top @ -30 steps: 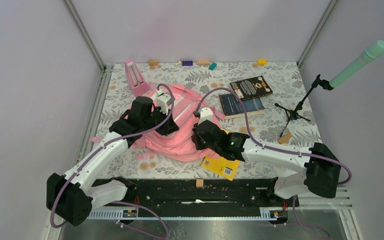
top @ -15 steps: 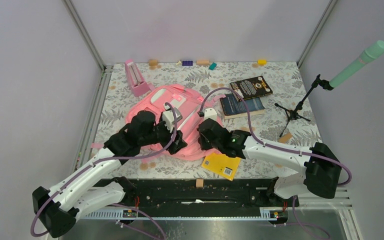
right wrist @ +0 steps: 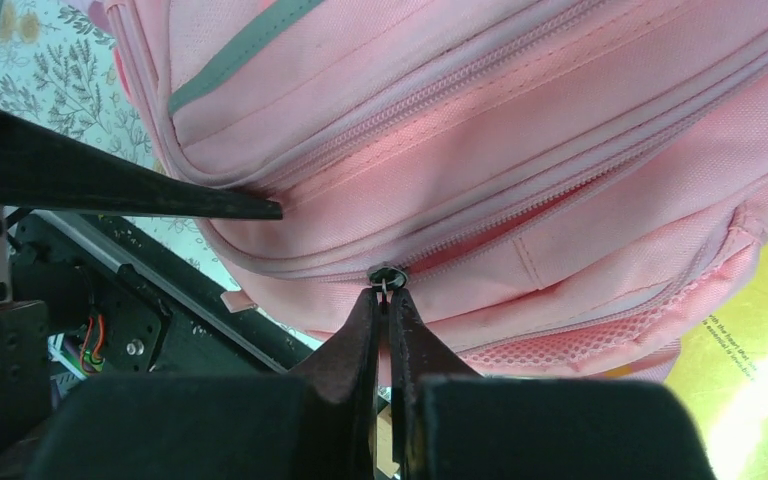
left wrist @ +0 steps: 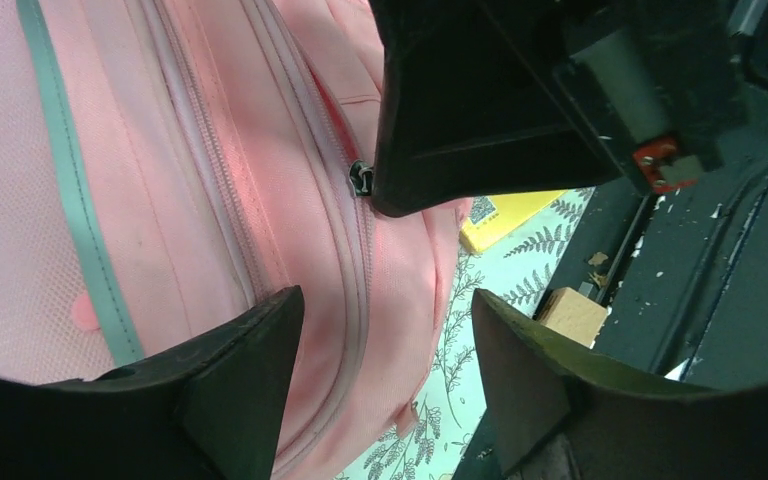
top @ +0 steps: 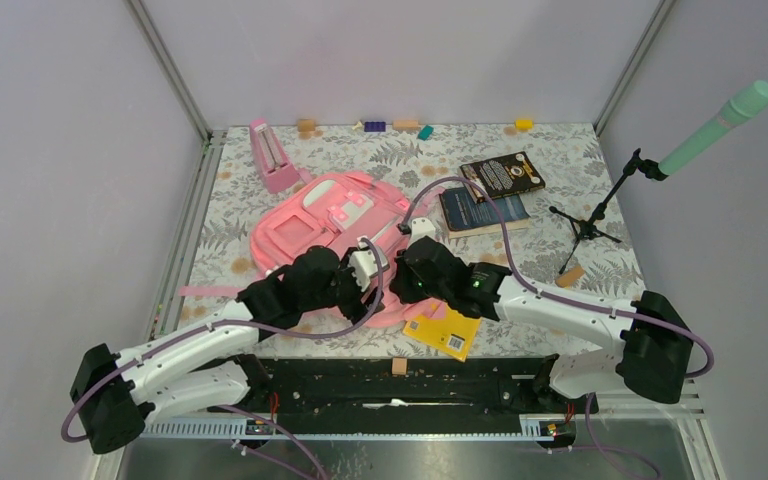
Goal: Pack the student bag
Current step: Zip the student bag at the center of the board.
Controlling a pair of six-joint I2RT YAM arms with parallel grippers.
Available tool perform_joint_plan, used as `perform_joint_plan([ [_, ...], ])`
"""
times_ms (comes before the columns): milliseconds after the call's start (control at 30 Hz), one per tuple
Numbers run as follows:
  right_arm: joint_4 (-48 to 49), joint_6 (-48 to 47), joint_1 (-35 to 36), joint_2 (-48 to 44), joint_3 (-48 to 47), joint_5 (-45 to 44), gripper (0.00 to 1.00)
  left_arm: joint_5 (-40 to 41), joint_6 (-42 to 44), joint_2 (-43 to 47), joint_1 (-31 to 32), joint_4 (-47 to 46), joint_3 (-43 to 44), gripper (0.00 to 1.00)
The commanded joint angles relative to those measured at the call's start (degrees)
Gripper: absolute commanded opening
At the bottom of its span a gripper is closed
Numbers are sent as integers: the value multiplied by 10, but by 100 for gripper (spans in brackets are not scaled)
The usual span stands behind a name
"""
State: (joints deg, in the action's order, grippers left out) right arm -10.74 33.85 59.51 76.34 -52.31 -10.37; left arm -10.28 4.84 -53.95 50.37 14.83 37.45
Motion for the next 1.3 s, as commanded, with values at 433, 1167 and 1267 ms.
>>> perform_joint_plan([
  [433,69,21,0,-48,19,49,0,121,10,-69,9,-28,22,53],
  [1167,31,17,-14,-78,75,-31,0,158,24,-62,20,-9,26,0],
  [1267,22,3,-31,-74,74,-40,0,165,24,-64,22,-5,28,0],
])
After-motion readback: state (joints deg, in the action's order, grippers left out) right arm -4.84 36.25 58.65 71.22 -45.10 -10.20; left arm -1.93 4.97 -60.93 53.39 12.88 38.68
